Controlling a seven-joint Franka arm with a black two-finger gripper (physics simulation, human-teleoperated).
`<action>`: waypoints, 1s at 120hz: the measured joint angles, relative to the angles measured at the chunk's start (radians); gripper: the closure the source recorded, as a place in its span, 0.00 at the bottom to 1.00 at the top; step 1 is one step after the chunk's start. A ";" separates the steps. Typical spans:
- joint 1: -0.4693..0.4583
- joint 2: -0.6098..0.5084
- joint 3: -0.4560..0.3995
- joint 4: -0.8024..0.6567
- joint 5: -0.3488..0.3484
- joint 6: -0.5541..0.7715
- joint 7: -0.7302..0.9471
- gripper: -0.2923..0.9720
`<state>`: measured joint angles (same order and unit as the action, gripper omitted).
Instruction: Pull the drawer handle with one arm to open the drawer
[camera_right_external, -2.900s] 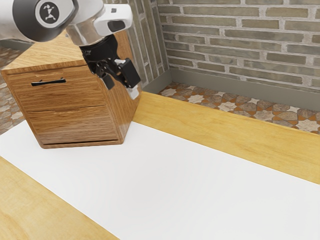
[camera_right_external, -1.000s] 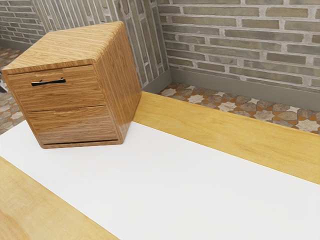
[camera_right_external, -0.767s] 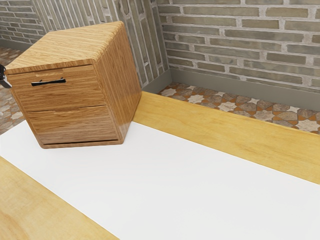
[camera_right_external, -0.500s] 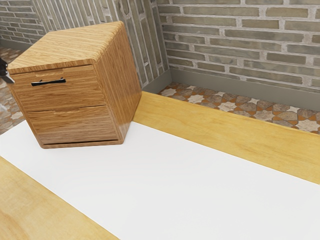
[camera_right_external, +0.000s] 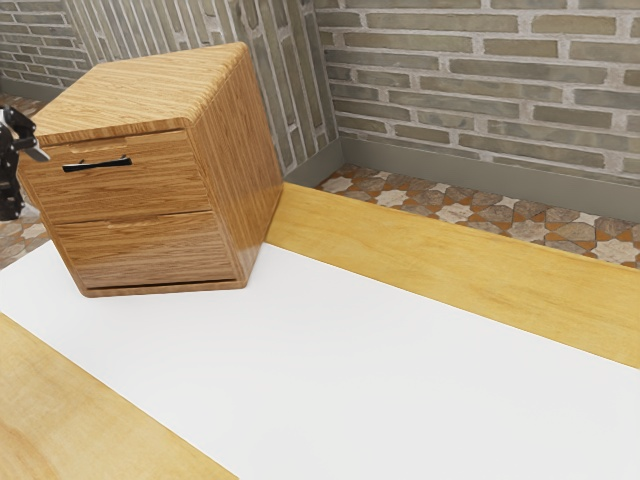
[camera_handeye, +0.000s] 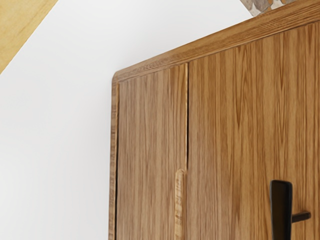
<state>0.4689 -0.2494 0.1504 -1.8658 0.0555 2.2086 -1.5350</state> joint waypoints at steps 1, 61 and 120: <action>0.000 0.002 0.000 0.001 0.000 0.002 0.000 0.25; -0.028 0.084 0.000 0.067 -0.008 0.040 0.001 0.25; -0.030 0.138 0.001 0.096 -0.009 0.072 0.004 0.25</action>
<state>0.4386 -0.1109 0.1519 -1.7699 0.0463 2.2806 -1.5308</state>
